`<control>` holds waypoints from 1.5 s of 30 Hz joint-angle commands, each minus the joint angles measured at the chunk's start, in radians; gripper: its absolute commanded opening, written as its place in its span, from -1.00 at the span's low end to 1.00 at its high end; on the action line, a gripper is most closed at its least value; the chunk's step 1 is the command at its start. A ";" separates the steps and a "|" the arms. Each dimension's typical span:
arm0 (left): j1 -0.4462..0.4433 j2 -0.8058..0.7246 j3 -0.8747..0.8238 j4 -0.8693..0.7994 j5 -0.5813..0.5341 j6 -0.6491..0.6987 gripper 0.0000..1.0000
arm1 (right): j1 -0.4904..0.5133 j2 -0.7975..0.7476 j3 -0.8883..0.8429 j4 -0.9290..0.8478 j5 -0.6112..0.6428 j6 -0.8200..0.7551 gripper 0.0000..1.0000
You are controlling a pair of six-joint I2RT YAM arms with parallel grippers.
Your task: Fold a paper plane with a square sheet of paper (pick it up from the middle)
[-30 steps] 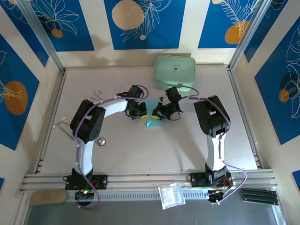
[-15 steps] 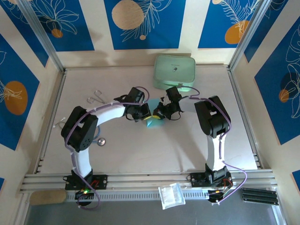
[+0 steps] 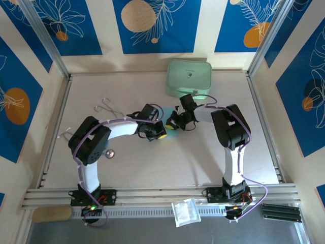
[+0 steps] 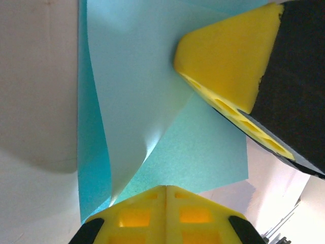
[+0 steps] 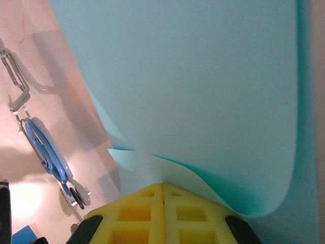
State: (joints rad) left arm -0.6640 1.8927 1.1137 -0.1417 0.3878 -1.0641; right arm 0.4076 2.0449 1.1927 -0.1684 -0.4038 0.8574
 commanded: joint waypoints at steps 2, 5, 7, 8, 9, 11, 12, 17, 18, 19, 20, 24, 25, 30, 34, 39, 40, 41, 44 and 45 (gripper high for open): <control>0.000 0.021 0.042 -0.012 -0.041 0.039 -0.88 | 0.005 0.032 -0.024 -0.120 0.072 0.014 -1.00; 0.006 0.025 0.055 -0.023 -0.063 0.055 -0.87 | 0.004 0.034 -0.024 -0.122 0.072 0.012 -1.00; 0.008 0.029 0.064 -0.024 -0.071 0.061 -0.87 | 0.002 0.036 -0.025 -0.123 0.071 0.012 -1.00; 0.010 0.030 0.066 -0.025 -0.076 0.064 -0.87 | 0.000 0.035 -0.024 -0.123 0.071 0.012 -1.00; 0.010 0.034 0.068 -0.027 -0.081 0.065 -0.87 | 0.001 0.037 -0.023 -0.124 0.071 0.012 -1.00; 0.011 0.042 0.071 -0.031 -0.084 0.069 -0.87 | -0.001 0.037 -0.022 -0.126 0.071 0.011 -1.00; 0.011 0.047 0.072 -0.032 -0.084 0.070 -0.87 | -0.001 0.039 -0.022 -0.126 0.071 0.012 -1.00; 0.011 0.059 0.055 -0.035 -0.084 0.084 -0.87 | -0.004 0.040 -0.021 -0.131 0.071 0.012 -1.00; 0.011 0.060 0.051 -0.034 -0.083 0.091 -0.87 | -0.004 0.040 -0.022 -0.131 0.070 0.012 -1.00; 0.011 0.060 0.047 -0.034 -0.082 0.100 -0.87 | -0.006 0.041 -0.021 -0.132 0.069 0.011 -1.00; 0.012 0.061 0.045 -0.036 -0.083 0.104 -0.87 | -0.004 0.041 -0.021 -0.132 0.069 0.010 -1.00; 0.012 0.064 0.037 -0.044 -0.089 0.123 -0.88 | -0.007 0.043 -0.019 -0.135 0.069 0.011 -1.00; 0.012 0.064 0.033 -0.045 -0.092 0.128 -0.88 | -0.007 0.043 -0.019 -0.135 0.069 0.010 -1.00; 0.015 0.066 0.027 -0.053 -0.101 0.139 -0.88 | -0.009 0.045 -0.019 -0.140 0.072 0.010 -1.00; 0.019 0.066 0.017 -0.056 -0.106 0.149 -0.89 | -0.009 0.047 -0.016 -0.144 0.074 0.009 -1.00; 0.024 0.065 0.000 -0.059 -0.101 0.164 -0.90 | -0.012 0.049 -0.015 -0.147 0.076 0.009 -1.00; 0.023 0.064 -0.006 -0.059 -0.094 0.174 -0.91 | -0.011 0.049 -0.014 -0.149 0.077 0.007 -1.00; 0.023 0.063 -0.017 -0.064 -0.088 0.189 -0.91 | -0.011 0.049 -0.012 -0.151 0.077 0.007 -1.00; 0.028 0.057 -0.035 -0.101 -0.090 0.244 -0.93 | -0.013 0.049 -0.012 -0.156 0.076 0.001 -1.00; 0.029 0.053 -0.042 -0.106 -0.092 0.257 -0.93 | -0.014 0.049 -0.014 -0.158 0.080 -0.002 -1.00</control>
State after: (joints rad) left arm -0.6479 1.9335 1.1210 -0.1413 0.3134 -0.8783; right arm 0.4015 2.0457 1.1995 -0.1864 -0.4023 0.8566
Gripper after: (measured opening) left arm 0.052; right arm 0.055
